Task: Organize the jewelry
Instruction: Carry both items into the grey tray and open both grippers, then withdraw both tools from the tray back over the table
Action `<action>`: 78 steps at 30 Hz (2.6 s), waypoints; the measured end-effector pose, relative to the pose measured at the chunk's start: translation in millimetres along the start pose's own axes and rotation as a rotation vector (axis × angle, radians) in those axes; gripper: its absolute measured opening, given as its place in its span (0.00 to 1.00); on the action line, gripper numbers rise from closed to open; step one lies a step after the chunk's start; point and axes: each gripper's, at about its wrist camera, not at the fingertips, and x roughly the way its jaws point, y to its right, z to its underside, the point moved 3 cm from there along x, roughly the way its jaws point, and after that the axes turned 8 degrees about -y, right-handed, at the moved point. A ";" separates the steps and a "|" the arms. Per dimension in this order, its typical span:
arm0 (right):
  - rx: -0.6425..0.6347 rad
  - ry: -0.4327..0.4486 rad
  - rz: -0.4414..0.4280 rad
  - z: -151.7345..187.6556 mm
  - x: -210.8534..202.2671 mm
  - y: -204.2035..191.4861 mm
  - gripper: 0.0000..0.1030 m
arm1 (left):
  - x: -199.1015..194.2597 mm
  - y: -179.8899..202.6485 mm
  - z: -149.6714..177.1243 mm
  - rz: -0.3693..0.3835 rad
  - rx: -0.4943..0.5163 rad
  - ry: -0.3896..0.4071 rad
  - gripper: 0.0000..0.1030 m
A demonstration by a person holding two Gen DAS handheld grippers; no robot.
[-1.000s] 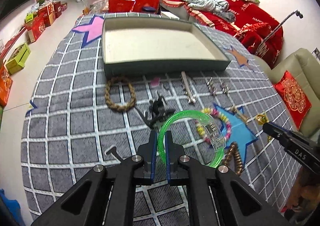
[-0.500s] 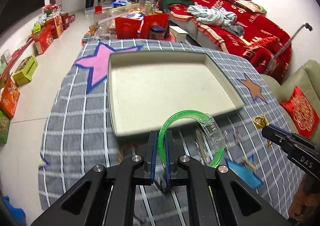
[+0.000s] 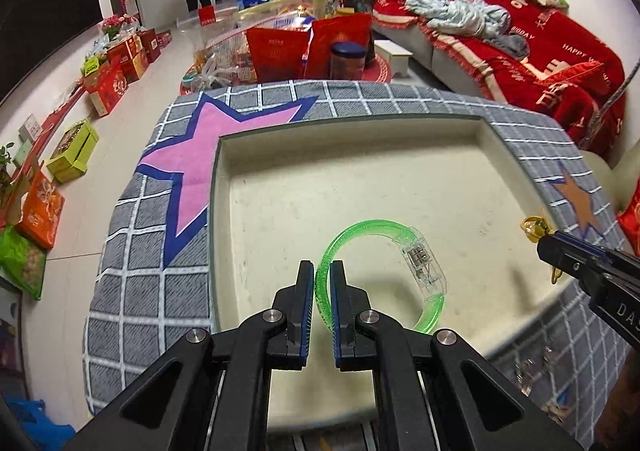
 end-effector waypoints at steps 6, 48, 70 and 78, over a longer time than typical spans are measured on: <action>0.003 -0.021 0.040 -11.6 23.2 5.1 0.17 | 14.7 3.3 -4.0 -0.057 0.026 0.008 0.25; 0.092 0.050 -0.044 96.5 -63.7 1.4 0.87 | -63.5 -9.6 74.0 -0.042 0.022 0.148 1.00; 0.118 -0.049 -0.018 199.6 -69.4 -14.4 1.00 | -41.2 -47.9 143.5 -0.047 -0.053 0.025 1.00; 0.140 -0.062 -0.008 217.9 -71.6 -13.0 1.00 | -32.8 -59.1 147.0 -0.050 -0.084 -0.005 1.00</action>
